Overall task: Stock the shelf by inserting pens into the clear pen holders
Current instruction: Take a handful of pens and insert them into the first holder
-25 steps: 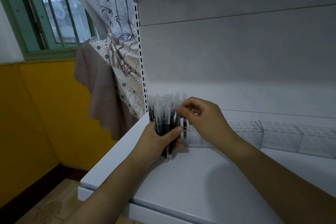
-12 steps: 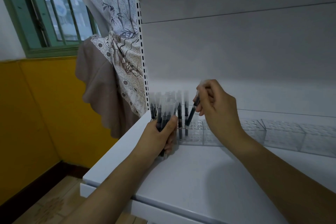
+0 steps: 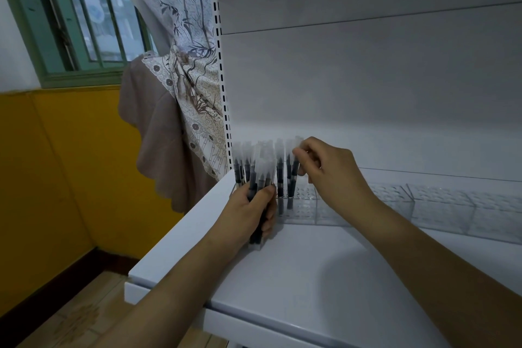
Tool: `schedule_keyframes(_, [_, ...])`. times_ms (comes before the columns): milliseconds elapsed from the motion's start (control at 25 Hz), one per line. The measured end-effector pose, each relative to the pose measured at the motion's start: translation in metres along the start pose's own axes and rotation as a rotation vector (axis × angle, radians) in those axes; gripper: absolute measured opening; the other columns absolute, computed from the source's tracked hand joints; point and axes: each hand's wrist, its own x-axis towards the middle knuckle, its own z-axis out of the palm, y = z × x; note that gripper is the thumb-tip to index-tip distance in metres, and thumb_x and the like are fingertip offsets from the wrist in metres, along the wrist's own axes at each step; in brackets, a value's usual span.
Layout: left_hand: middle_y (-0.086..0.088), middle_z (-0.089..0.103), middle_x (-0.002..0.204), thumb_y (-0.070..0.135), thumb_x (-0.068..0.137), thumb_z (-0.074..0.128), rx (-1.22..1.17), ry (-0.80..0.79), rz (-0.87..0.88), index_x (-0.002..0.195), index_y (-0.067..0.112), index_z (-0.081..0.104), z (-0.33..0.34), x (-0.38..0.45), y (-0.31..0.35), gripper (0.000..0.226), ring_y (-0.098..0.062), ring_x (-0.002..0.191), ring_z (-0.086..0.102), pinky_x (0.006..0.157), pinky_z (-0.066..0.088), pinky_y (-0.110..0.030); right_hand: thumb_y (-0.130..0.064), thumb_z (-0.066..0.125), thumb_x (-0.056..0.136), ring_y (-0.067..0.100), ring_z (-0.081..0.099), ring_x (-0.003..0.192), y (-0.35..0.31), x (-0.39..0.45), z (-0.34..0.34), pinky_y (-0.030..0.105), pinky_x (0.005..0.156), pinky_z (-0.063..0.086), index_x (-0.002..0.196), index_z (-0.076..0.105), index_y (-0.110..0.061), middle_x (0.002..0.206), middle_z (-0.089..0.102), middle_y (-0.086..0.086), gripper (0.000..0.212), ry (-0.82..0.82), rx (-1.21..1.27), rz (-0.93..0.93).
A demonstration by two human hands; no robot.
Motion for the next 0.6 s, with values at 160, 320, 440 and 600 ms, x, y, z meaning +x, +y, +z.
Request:
schedule_keyframes(160, [-0.001, 0.05, 0.053, 0.023, 0.104, 0.042, 0.063, 0.005, 0.044, 0.07, 0.008, 0.046, 0.003, -0.001, 0.001, 0.037, -0.018, 0.047, 0.046, 0.051, 0.044, -0.03, -0.035, 0.044, 0.103, 0.015, 0.059, 0.063, -0.003, 0.005, -0.001, 0.038, 0.065, 0.051, 0.091, 0.057, -0.015, 0.069, 0.063, -0.001, 0.026, -0.04, -0.085, -0.058])
schedule_keyframes(320, [-0.004, 0.054, 0.055, 0.032, 0.099, 0.047, 0.082, -0.015, 0.076, 0.074, 0.005, 0.049, 0.004, -0.003, 0.003, 0.037, -0.019, 0.05, 0.052, 0.053, 0.049, -0.026, -0.036, 0.04, 0.104, 0.013, 0.053, 0.062, -0.008, 0.002, 0.006, 0.034, 0.058, 0.043, 0.09, 0.05, -0.02, 0.068, 0.053, -0.008, 0.024, -0.129, -0.192, -0.117])
schedule_keyframes(440, [-0.009, 0.057, 0.06, 0.036, 0.095, 0.051, 0.043, -0.024, 0.072, 0.076, 0.004, 0.053, 0.001, -0.005, 0.004, 0.037, -0.021, 0.054, 0.056, 0.055, 0.05, -0.026, -0.047, 0.036, 0.103, 0.009, 0.048, 0.058, -0.006, -0.002, 0.003, 0.03, 0.053, 0.036, 0.075, 0.046, -0.024, 0.064, 0.049, -0.008, 0.038, -0.034, -0.279, -0.075])
schedule_keyframes(600, [-0.014, 0.059, 0.068, 0.029, 0.096, 0.053, -0.047, -0.031, 0.084, 0.083, 0.002, 0.055, -0.002, -0.004, 0.003, 0.031, -0.023, 0.057, 0.058, 0.056, 0.051, -0.029, -0.056, 0.044, 0.097, 0.005, 0.047, 0.056, -0.009, -0.005, -0.005, 0.024, 0.055, 0.034, 0.066, 0.051, -0.027, 0.059, 0.049, -0.012, 0.043, -0.019, -0.167, -0.079])
